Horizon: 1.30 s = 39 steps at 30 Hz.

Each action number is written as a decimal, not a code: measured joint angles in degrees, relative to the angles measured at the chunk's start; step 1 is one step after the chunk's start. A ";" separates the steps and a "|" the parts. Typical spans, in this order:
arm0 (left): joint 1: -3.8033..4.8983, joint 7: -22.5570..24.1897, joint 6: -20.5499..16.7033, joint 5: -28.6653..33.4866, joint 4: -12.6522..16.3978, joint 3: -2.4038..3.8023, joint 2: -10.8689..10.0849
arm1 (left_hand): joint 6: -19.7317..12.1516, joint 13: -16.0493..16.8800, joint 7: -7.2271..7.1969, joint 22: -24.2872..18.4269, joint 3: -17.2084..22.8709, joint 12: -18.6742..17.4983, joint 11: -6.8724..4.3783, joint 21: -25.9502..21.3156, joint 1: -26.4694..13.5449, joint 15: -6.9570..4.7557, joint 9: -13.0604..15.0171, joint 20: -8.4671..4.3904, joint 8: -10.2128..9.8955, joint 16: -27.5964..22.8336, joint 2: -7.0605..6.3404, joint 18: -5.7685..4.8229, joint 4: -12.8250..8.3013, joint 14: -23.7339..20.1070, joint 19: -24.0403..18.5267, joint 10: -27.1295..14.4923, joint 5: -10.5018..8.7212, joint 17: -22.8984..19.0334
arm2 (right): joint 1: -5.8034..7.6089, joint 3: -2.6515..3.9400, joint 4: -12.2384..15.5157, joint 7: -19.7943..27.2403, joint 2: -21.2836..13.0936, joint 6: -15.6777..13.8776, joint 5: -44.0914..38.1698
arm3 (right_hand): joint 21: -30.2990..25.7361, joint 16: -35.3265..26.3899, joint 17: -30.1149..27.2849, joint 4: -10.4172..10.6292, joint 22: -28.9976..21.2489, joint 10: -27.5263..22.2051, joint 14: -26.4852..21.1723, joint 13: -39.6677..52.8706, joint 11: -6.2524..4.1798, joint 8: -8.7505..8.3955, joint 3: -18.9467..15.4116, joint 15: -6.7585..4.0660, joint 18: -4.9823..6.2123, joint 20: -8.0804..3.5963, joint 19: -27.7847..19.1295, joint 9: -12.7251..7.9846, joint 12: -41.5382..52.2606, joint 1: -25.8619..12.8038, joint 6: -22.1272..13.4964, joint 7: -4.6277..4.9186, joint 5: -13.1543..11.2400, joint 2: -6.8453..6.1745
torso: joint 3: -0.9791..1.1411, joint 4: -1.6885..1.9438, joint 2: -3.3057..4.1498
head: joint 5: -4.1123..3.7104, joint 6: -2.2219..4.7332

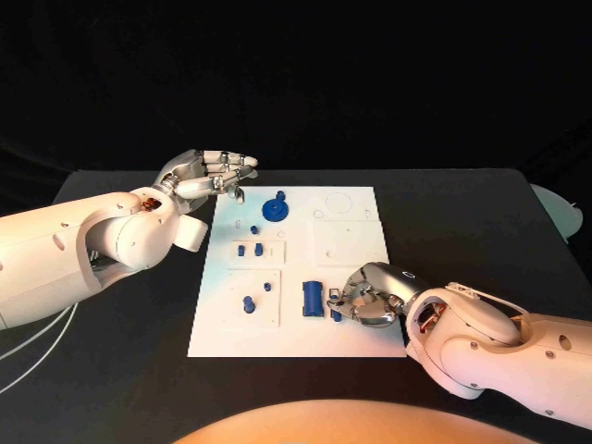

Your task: Assemble the parts on the task board

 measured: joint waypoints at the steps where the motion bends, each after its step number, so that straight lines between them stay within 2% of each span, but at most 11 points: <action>1: 0.00 0.00 0.00 0.00 -0.01 0.00 0.00 | 0.00 0.00 0.00 0.00 0.00 0.00 0.00 0.00 0.00 0.00 0.00 0.00 0.00 0.00 0.00 0.00 0.00 0.00 0.00 0.00 0.00 0.00 | 0.00 0.00 0.07 0.13 -0.09 -0.25 -0.02 | 0.00 0.00 0.00 -0.01 0.00 0.00 0.00 0.00 0.00 0.00 -0.38 0.00 0.00 0.00 0.00 0.00 0.00 -0.28 0.00 0.00 -0.43 0.28 | 0.00 0.00 0.00 | 0.00 0.04; 8: 0.00 -0.03 0.00 0.00 -0.04 0.00 0.00 | 0.00 0.00 0.00 0.00 0.00 0.00 0.00 0.00 0.00 0.00 0.00 0.00 0.00 0.00 0.00 0.01 0.00 0.00 0.00 0.00 0.00 0.00 | 0.00 0.02 0.70 1.44 -1.40 -1.38 -0.08 | 0.00 0.00 0.00 -0.24 -0.01 0.00 0.00 0.00 0.00 -0.22 -1.16 0.00 0.00 0.00 0.00 0.00 0.00 -0.33 0.00 0.00 -1.13 0.33 | -0.01 -0.01 0.03 | 0.02 0.09; 9: 0.00 -0.03 0.00 0.00 -0.04 0.00 0.00 | 0.00 0.00 0.00 0.00 0.00 0.00 0.00 0.00 0.00 0.00 0.00 0.00 0.00 0.00 0.00 0.00 0.00 0.00 0.00 0.00 0.00 0.00 | 0.00 0.02 0.75 1.66 -1.62 -1.37 -0.05 | 0.00 0.00 0.00 -0.23 -0.01 0.00 0.00 0.00 0.00 -0.21 -1.50 0.00 0.00 0.00 0.00 0.00 0.00 0.09 0.00 0.00 -1.44 -0.09 | 0.00 -0.01 0.03 | 0.03 0.10; 17: -0.01 -0.06 0.01 0.00 -0.04 0.00 -0.08 | 0.00 -0.01 0.00 0.00 0.00 0.00 0.00 0.00 0.00 0.00 0.00 0.00 0.00 0.00 0.00 0.00 0.00 0.00 0.00 0.00 0.00 0.00 | 0.01 0.02 1.49 3.65 -3.55 0.35 0.43 | 0.00 0.00 -0.01 -0.52 -0.01 0.00 0.00 0.00 0.00 -0.44 -3.34 0.00 0.00 0.00 0.00 0.00 0.00 7.46 0.02 0.02 -1.96 -2.13 | -0.06 -0.02 0.03 | 0.05 0.00; 18: -0.01 -0.07 0.01 0.00 -0.04 0.00 -0.09 | 0.00 0.00 0.00 0.00 0.00 0.00 0.00 0.00 0.00 0.00 0.00 0.00 0.00 0.00 0.00 0.00 0.00 0.00 0.00 0.00 0.00 0.00 | 0.00 0.02 1.62 3.90 -3.77 0.71 0.51 | 0.00 0.00 -0.01 -0.65 -0.01 0.00 0.00 0.02 0.00 -0.44 -3.47 0.00 0.01 0.00 0.00 0.00 0.00 8.16 0.14 0.14 -1.96 -2.07 | -0.06 -0.02 0.03 | 0.07 0.00; 39: -0.01 -0.11 0.04 0.00 -0.04 -0.02 -0.26 | 0.00 -0.01 0.00 0.01 0.00 0.00 0.00 0.00 0.00 0.00 0.00 0.00 0.00 0.00 0.00 0.00 0.00 0.00 0.00 0.01 0.00 -0.08 | -0.24 -0.01 2.03 5.67 -3.99 3.13 1.35 | 0.00 0.00 -0.02 -0.23 -0.02 0.00 0.00 0.03 0.00 -0.44 -4.32 0.00 0.00 0.00 0.00 -0.04 0.00 8.34 0.21 0.21 -2.20 -2.30 | -0.06 0.05 0.07 | 0.20 -0.03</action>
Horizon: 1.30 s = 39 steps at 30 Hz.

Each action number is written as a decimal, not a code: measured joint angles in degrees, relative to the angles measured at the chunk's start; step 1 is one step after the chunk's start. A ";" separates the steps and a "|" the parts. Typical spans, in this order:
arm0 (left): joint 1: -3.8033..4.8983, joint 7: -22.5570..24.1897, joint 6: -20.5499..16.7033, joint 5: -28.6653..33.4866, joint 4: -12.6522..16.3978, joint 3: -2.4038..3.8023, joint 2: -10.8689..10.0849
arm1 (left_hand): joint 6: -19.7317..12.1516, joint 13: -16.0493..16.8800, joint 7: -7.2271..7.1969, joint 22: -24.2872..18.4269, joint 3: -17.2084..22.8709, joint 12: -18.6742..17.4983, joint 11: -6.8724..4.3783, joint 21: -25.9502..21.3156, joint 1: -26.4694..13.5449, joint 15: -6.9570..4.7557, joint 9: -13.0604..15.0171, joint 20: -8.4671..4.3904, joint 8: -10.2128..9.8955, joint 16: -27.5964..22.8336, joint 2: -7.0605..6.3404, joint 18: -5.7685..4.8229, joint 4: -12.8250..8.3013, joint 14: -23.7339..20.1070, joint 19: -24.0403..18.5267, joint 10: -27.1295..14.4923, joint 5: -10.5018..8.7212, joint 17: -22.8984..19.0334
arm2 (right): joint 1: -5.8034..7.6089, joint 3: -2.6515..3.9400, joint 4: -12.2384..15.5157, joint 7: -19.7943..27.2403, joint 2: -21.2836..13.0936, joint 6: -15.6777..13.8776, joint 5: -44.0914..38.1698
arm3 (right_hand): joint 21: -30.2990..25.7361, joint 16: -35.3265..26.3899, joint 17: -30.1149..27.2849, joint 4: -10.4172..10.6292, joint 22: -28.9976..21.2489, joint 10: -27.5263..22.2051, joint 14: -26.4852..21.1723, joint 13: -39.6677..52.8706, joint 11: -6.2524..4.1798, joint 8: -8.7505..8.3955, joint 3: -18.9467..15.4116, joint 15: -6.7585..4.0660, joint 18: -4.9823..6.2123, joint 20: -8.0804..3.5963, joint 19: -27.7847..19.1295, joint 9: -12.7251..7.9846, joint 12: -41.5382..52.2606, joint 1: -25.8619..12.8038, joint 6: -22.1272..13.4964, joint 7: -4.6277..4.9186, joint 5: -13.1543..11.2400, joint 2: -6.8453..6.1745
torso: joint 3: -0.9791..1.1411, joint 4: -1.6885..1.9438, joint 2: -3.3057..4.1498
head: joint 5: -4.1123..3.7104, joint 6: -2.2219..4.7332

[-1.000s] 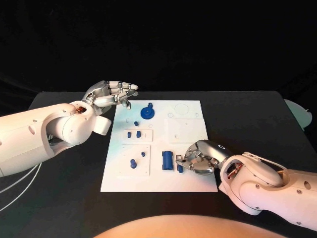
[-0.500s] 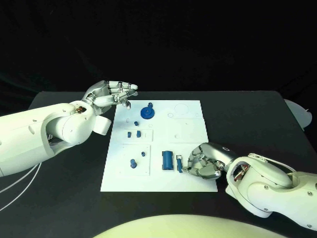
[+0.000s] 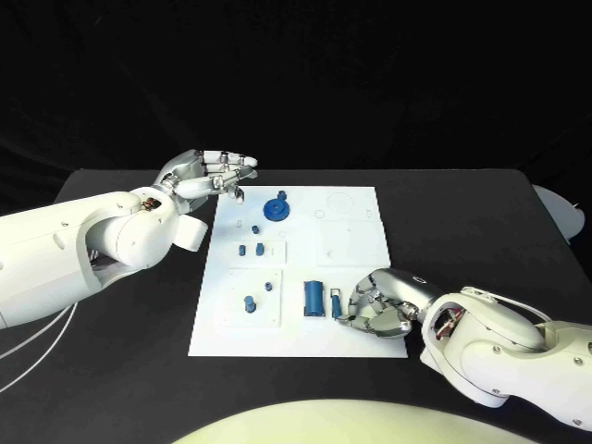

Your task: Assemble the parts on the task board

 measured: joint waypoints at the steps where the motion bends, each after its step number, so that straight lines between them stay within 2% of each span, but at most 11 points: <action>1: 0.00 0.00 0.00 0.00 0.00 0.00 -0.01 | 0.00 0.00 0.00 0.00 0.00 0.00 0.00 0.00 0.00 0.00 0.00 0.00 0.00 0.00 0.00 0.00 0.00 0.00 0.00 0.00 0.00 0.00 | -0.01 0.00 -0.05 0.00 0.08 0.08 0.02 | 0.00 0.00 0.00 0.00 0.00 0.00 0.00 0.00 0.00 0.00 0.00 0.00 0.00 0.00 0.00 0.00 0.00 0.00 0.00 0.00 0.00 0.00 | -0.01 0.00 0.00 | 0.01 -0.02; 8: 0.00 -0.02 0.00 0.00 0.04 0.00 -0.03 | 0.00 0.00 0.00 0.00 0.00 0.00 0.00 0.00 0.00 0.00 0.00 0.00 0.00 0.00 0.00 0.00 0.00 0.00 0.00 0.00 0.00 0.00 | -0.03 0.00 -0.73 -0.14 0.78 0.26 -0.03 | 0.00 0.00 0.00 0.00 0.00 0.00 0.00 -0.01 0.00 0.00 -0.31 0.00 0.00 0.00 0.00 0.00 0.00 0.38 0.19 -0.19 -0.21 0.38 | -0.01 -0.02 0.00 | 0.04 -0.06; 10: 0.00 -0.03 0.00 0.00 0.05 0.00 -0.05 | 0.00 0.00 0.00 0.00 0.00 0.00 0.00 0.00 0.00 0.00 0.00 0.00 0.00 0.00 0.00 0.00 0.00 0.00 0.00 0.00 0.00 0.01 | -0.03 0.00 -0.99 -0.30 0.95 0.15 -0.13 | 0.00 0.00 0.00 0.24 -0.01 0.00 0.00 -0.01 0.00 0.00 -0.56 0.00 0.00 0.00 0.00 0.00 0.00 0.30 0.40 0.01 -0.21 0.91 | -0.01 -0.02 -0.01 | 0.06 -0.06; 12: 0.00 -0.04 0.01 0.00 0.06 0.00 -0.07 | 0.00 0.00 0.00 0.00 0.00 0.00 0.00 0.00 0.00 0.00 0.00 0.00 0.00 0.00 0.00 0.00 0.00 0.00 0.00 0.00 0.00 0.01 | -0.03 0.00 -1.21 -0.46 1.12 0.04 -0.23 | 0.00 0.00 0.00 0.08 -0.01 0.00 0.00 -0.01 0.00 0.00 -1.05 0.00 0.00 0.00 0.00 0.00 0.22 -0.57 0.58 -0.17 -0.21 1.78 | -0.01 -0.01 -0.01 | 0.07 -0.08; 15: 0.00 -0.07 0.02 0.00 0.06 0.00 -0.11 | 0.00 0.00 0.00 0.00 0.00 0.00 0.00 0.00 0.00 0.00 0.00 0.00 0.00 0.00 0.00 0.00 0.00 0.00 0.00 0.00 0.00 0.01 | -0.03 0.01 -1.57 -0.73 1.42 -0.18 -0.42 | 0.00 0.00 -0.01 0.14 0.00 0.00 0.00 -0.01 0.00 0.00 -1.27 0.00 0.00 0.00 0.00 0.00 0.22 -0.92 0.58 -0.17 -0.21 2.13 | -0.01 0.00 -0.01 | 0.08 -0.09; 28: 0.00 -0.15 0.03 0.00 0.11 0.00 -0.13 | 0.00 0.00 0.00 0.00 0.00 0.00 0.00 0.00 0.00 0.00 0.00 0.00 0.00 0.00 0.00 0.00 0.00 0.00 0.00 0.00 0.00 0.01 | 0.06 0.06 -3.29 -1.52 3.21 -0.45 -1.13 | 0.00 0.00 0.04 0.08 0.03 0.01 0.00 -0.02 -0.01 0.08 -1.66 0.00 0.00 0.00 0.00 0.05 0.22 -0.90 0.77 -0.36 -0.23 2.14 | -0.01 -0.03 -0.03 | 0.02 -0.05; 32: 0.00 -0.18 0.04 0.00 0.11 0.00 -0.12 | 0.00 0.00 0.00 -0.01 0.20 0.19 0.00 0.00 0.00 0.00 0.00 0.00 0.00 0.00 0.00 0.00 -0.01 0.00 0.00 0.00 0.00 0.00 | 0.12 0.09 -3.56 -1.64 3.56 -0.39 -1.24 | 0.00 0.00 0.04 -0.13 0.03 0.21 0.00 -0.02 -0.21 0.09 -1.88 0.00 0.00 0.00 0.00 0.04 0.22 -0.54 0.85 -0.44 -0.22 2.51 | -0.01 -0.03 -0.04 | 0.01 -0.13; 33: 0.00 -0.19 0.04 0.00 0.11 0.00 -0.12 | 0.00 0.00 0.00 -0.05 0.33 0.26 0.00 0.00 0.00 0.00 0.00 0.00 0.00 0.00 0.00 0.00 0.00 0.00 0.00 0.00 0.00 -0.03 | 0.14 0.09 -3.63 -1.67 3.63 -0.36 -1.27 | 0.00 0.00 0.04 -0.16 0.03 0.21 0.00 -0.02 -0.21 0.10 -1.90 0.00 0.00 0.00 0.00 0.03 0.22 -0.22 0.86 -0.45 -0.22 2.82 | -0.01 -0.03 -0.04 | 0.01 -0.14; 39: 0.00 -0.26 0.07 -0.01 0.12 0.00 -0.10 | 0.00 0.00 0.00 -0.06 0.40 0.26 0.00 0.00 0.00 0.00 0.00 0.00 0.00 0.00 0.00 0.00 -0.07 0.00 0.00 0.00 0.00 -0.04 | 0.33 0.13 -4.12 -1.79 3.99 -0.11 -1.40 | 0.00 0.00 0.03 -0.24 0.03 0.21 0.00 -0.02 -0.21 -0.15 -2.29 0.00 0.00 0.00 0.00 0.03 0.22 2.05 0.96 -0.54 -0.22 2.42 | -0.02 -0.02 -0.08 | -0.03 -0.21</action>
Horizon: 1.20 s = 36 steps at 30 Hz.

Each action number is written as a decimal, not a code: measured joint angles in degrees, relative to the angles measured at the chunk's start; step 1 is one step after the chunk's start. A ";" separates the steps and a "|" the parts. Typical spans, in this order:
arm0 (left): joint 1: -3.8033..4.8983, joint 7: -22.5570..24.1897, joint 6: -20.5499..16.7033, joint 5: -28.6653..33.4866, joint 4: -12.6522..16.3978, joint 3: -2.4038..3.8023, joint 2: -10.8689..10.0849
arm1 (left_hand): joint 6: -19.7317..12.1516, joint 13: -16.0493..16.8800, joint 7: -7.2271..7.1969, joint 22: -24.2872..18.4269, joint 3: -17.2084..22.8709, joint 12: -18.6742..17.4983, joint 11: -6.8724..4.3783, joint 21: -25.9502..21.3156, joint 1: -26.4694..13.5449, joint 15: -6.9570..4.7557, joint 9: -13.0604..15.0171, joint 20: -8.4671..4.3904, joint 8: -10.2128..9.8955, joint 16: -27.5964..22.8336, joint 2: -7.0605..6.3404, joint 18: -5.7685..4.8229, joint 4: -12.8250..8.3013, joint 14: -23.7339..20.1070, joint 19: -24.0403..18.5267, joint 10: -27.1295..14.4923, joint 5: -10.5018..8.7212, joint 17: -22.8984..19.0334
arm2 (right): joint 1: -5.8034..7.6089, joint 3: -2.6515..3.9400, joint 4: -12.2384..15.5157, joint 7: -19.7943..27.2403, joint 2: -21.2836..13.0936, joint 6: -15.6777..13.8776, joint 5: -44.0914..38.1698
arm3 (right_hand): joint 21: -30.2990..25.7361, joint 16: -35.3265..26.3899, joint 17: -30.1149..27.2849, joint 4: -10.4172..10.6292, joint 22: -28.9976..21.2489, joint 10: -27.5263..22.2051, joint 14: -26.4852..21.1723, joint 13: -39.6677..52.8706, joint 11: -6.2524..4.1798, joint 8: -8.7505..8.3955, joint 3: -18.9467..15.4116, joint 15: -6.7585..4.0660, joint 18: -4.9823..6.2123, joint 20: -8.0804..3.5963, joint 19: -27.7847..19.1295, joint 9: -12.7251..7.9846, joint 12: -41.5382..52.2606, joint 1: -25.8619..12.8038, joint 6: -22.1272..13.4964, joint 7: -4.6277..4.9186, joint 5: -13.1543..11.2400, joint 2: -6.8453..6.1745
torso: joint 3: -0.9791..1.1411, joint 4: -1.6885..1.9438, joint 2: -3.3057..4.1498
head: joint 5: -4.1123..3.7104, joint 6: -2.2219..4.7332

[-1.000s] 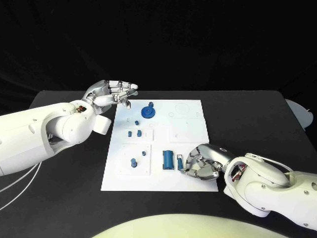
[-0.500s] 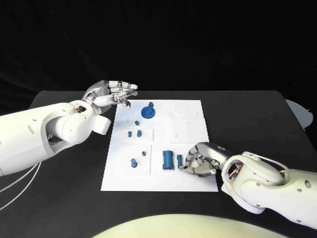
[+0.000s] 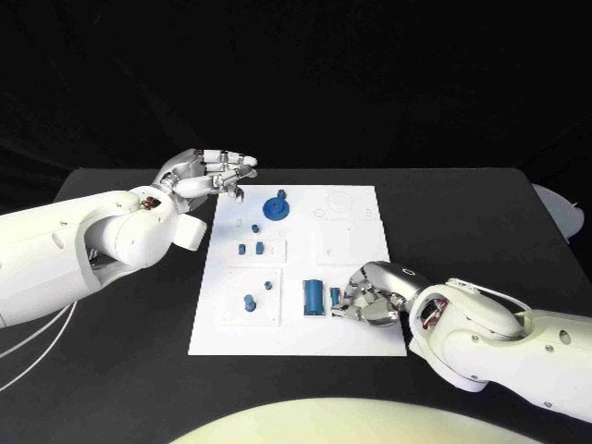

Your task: Assemble the parts on the task board

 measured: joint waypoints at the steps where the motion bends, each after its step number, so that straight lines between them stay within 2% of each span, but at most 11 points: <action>1: 0.00 -0.01 0.01 0.00 0.00 0.00 0.01 | 0.00 0.00 0.00 0.00 0.00 0.00 0.03 0.00 0.00 0.00 0.00 0.00 0.00 0.00 0.00 0.00 0.00 0.00 0.00 -0.03 0.00 0.00 | 0.04 0.00 -0.08 -0.01 0.04 0.05 -0.01 | 0.00 0.00 0.00 0.00 0.00 0.00 0.00 0.00 0.00 0.00 0.00 0.00 0.00 0.00 0.00 0.00 0.00 0.22 0.05 -0.05 0.00 0.00 | 0.00 0.01 0.00 | 0.00 -0.01; 11: 0.00 -0.14 0.09 -0.03 -0.03 0.00 0.09 | 0.00 0.00 0.00 0.00 0.00 -0.01 0.21 0.00 0.00 0.00 0.00 0.00 0.00 0.00 0.00 0.00 0.00 0.00 0.00 -0.21 0.00 0.00 | 0.21 0.05 -0.33 0.02 0.20 0.32 -0.09 | 0.00 0.00 -0.01 0.00 -0.01 0.00 0.00 0.00 0.00 0.00 -0.32 0.00 0.00 0.00 0.00 -0.22 0.00 1.42 0.10 -0.10 0.00 0.00 | 0.01 0.02 -0.02 | 0.08 0.13; 16: 0.00 -0.15 0.10 -0.03 -0.17 -0.01 0.23 | 0.00 0.00 0.00 0.00 0.00 -0.01 0.21 0.00 -0.17 0.00 0.00 0.00 0.00 0.00 -0.17 0.00 0.00 0.00 0.00 -0.21 0.00 0.00 | 0.49 -0.04 0.12 1.30 -0.93 -1.08 0.60 | 0.00 0.00 -0.01 0.26 -0.01 -0.24 0.00 -0.01 0.23 -1.03 -1.65 0.00 0.00 0.00 0.00 -0.61 -0.80 1.79 -1.28 0.99 0.00 -0.37 | 0.03 -0.05 -0.08 | 0.12 0.42; 22: -0.05 -0.01 0.08 -0.03 -0.70 -0.46 0.58 | 0.00 0.01 0.00 -0.05 0.00 -0.01 0.00 -0.06 -0.71 0.20 0.00 0.15 0.00 0.00 -0.09 -0.01 0.00 -0.20 -0.15 -0.42 0.00 -0.06 | 2.60 0.01 -0.19 8.01 -2.41 -5.40 5.42 | -1.35 -1.26 -0.01 0.24 -0.02 -2.13 0.02 -0.01 1.41 -3.00 -2.91 0.47 0.00 0.03 0.00 -1.20 -3.39 3.33 -4.28 2.17 0.71 -0.19 | -0.03 -0.12 -0.42 | -0.01 1.12; 24: -0.13 0.14 0.02 0.00 -1.08 -0.62 0.84 | 0.00 0.05 0.00 -0.08 0.00 0.22 0.00 -0.23 -0.92 0.20 0.03 0.15 0.00 0.00 -0.31 0.00 0.00 -0.20 -0.15 -0.42 0.00 -0.11 | 3.68 0.01 -1.42 12.05 -2.52 -7.06 9.04 | -2.42 -1.58 -0.02 0.00 -0.02 -2.85 -0.01 -0.01 1.80 -3.67 -3.16 0.65 -0.01 0.63 0.00 -1.45 -4.85 4.40 -5.05 2.56 0.90 -0.09 | -0.08 -0.15 -0.60 | -0.09 1.33; 29: -0.52 0.89 -0.27 0.27 -2.37 -0.80 1.82 | -0.20 0.26 -0.20 -1.06 -0.65 1.25 0.00 -2.19 -2.21 0.40 0.27 0.78 0.37 -1.31 -0.84 -0.01 0.65 -2.72 -1.48 -0.42 0.00 -1.13 | 6.20 0.07 -6.83 22.38 -1.78 -9.59 20.91 | -16.81 -8.77 -6.57 -0.08 -0.02 -11.45 -0.16 -5.89 2.55 -5.33 -3.71 1.40 2.23 1.68 -1.29 -1.96 -20.25 9.01 -6.56 3.63 1.58 0.60 | -0.38 -0.23 -1.43 | -0.49 2.08; 32: -0.85 1.61 -0.69 0.83 -3.50 -0.85 2.54 | -0.51 0.26 -0.51 -3.02 -0.96 1.93 0.00 -5.64 -2.74 0.52 0.46 0.97 0.83 -5.41 -0.89 -0.01 0.96 -5.67 -3.49 -0.42 -0.25 -3.17 | 7.33 0.06 -11.16 28.13 -0.26 -10.13 29.45 | -31.72 -18.02 -18.24 -0.08 -0.03 -19.56 -4.22 -16.41 3.21 -6.03 -3.71 2.16 5.38 2.07 -7.35 -2.09 -35.78 11.19 -7.25 4.10 1.58 0.97 | -0.60 -0.25 -1.96 | -0.73 2.93; 33: -0.96 1.87 -0.85 1.10 -3.98 -0.85 2.79 | -0.51 0.14 -0.51 -4.24 -1.16 1.93 0.00 -7.73 -2.83 0.86 0.55 1.17 1.03 -8.11 -0.81 0.00 1.16 -7.54 -4.92 -0.42 -0.25 -4.44 | 7.66 0.05 -12.80 29.80 0.47 -10.15 32.25 | -33.92 -19.48 -19.90 -0.08 -0.03 -20.19 -4.72 -17.59 3.24 -6.03 -3.71 2.20 5.39 2.15 -8.14 -2.09 -37.37 11.23 -7.41 4.09 1.58 0.93 | -0.72 -0.30 -2.24 | -0.83 3.47; 34: -1.10 2.23 -1.12 1.52 -4.67 -0.86 3.12 | -0.51 -0.16 -0.51 -5.41 -1.20 1.67 0.00 -9.67 -2.88 1.12 0.64 1.60 1.25 -10.56 -0.76 -0.01 1.20 -8.75 -5.74 -0.42 -0.25 -5.55 | 8.07 0.06 -14.99 31.88 1.45 -10.13 35.98 | -44.19 -27.35 -28.55 -0.05 -3.75 -23.05 -9.60 -20.42 3.87 -6.74 -3.36 2.82 7.50 2.56 -13.90 -2.34 -41.15 12.54 -8.39 4.58 1.58 1.26 | -0.79 -0.35 -2.43 | -0.90 3.85; 35: -1.21 2.50 -1.33 1.89 -5.17 -0.87 3.34 | -0.68 -0.73 -0.34 -7.00 -1.37 0.90 0.19 -12.02 -2.88 1.21 0.79 1.87 1.53 -13.35 -0.76 -0.01 1.37 -8.80 -6.00 -0.23 -0.25 -6.85 | 8.33 0.10 -16.55 33.31 2.17 -10.07 38.66 | -53.69 -32.65 -33.29 -0.05 -6.73 -25.49 -12.71 -22.73 4.15 -7.19 -2.74 3.35 8.56 2.95 -17.84 -2.56 -44.05 13.51 -8.79 5.11 1.58 1.47 | -0.88 -0.40 -2.61 | -0.99 4.28; 36: -1.32 2.82 -1.57 2.34 -5.74 -0.87 3.59 | -0.91 -1.49 -0.24 -8.87 -1.51 -0.18 0.41 -14.86 -3.11 1.82 0.88 2.46 1.55 -16.90 -0.99 0.00 1.51 -9.59 -6.58 -0.01 -0.25 -8.34 | 8.57 0.15 -18.28 34.79 3.00 -9.93 41.47 | -60.69 -38.02 -36.72 -0.07 -10.04 -26.92 -15.56 -26.68 5.08 -7.78 -1.90 4.15 8.92 3.67 -20.77 -2.94 -48.20 14.44 -9.40 5.72 1.03 1.35 | -0.98 -0.48 -2.85 | -1.12 4.92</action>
